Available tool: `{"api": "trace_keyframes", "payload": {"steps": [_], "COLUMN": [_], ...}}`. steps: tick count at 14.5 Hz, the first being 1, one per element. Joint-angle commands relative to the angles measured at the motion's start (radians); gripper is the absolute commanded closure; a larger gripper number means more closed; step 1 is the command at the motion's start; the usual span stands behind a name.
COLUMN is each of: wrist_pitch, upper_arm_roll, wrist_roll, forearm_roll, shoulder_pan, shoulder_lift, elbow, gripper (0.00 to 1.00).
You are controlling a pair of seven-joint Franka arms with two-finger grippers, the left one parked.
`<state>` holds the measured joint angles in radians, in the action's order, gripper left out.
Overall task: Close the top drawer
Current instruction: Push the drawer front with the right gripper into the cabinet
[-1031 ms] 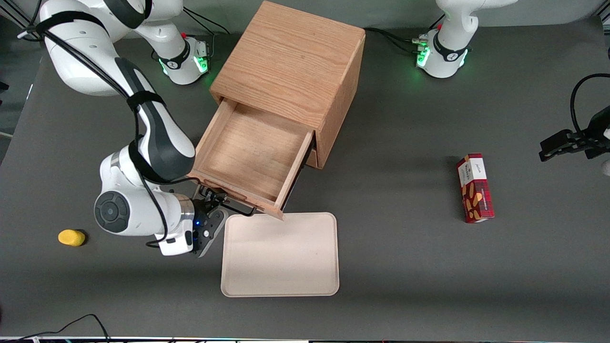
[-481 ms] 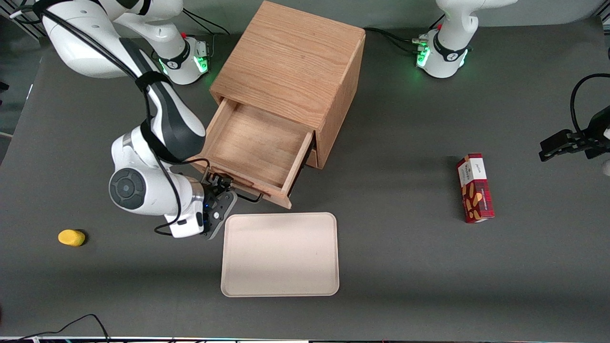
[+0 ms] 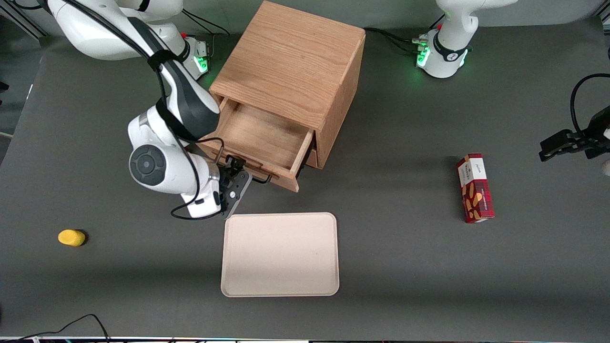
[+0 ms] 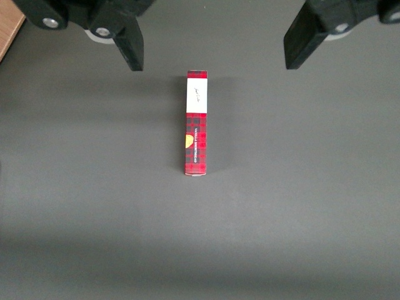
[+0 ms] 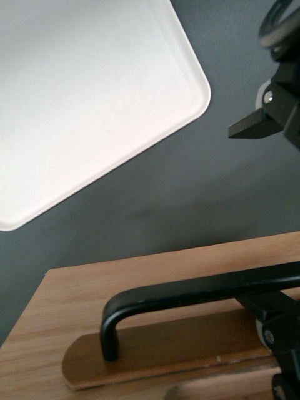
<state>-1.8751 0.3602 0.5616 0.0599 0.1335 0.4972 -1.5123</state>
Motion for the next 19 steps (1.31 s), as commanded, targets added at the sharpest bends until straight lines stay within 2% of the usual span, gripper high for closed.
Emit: {"api": "trace_keyframes", "payload": {"steps": [1, 19], "wrist_pitch": [-0.051, -0.081], "upper_arm_roll": [-0.010, 0.037], "wrist_roll": [-0.026, -0.086], "forearm_roll": [0.024, 0.041], "shoulder_pan": [0.028, 0.051], "shoulder_lift": [-0.069, -0.180], "elbow": [-0.101, -0.249], "gripper": [0.00, 0.00]}}
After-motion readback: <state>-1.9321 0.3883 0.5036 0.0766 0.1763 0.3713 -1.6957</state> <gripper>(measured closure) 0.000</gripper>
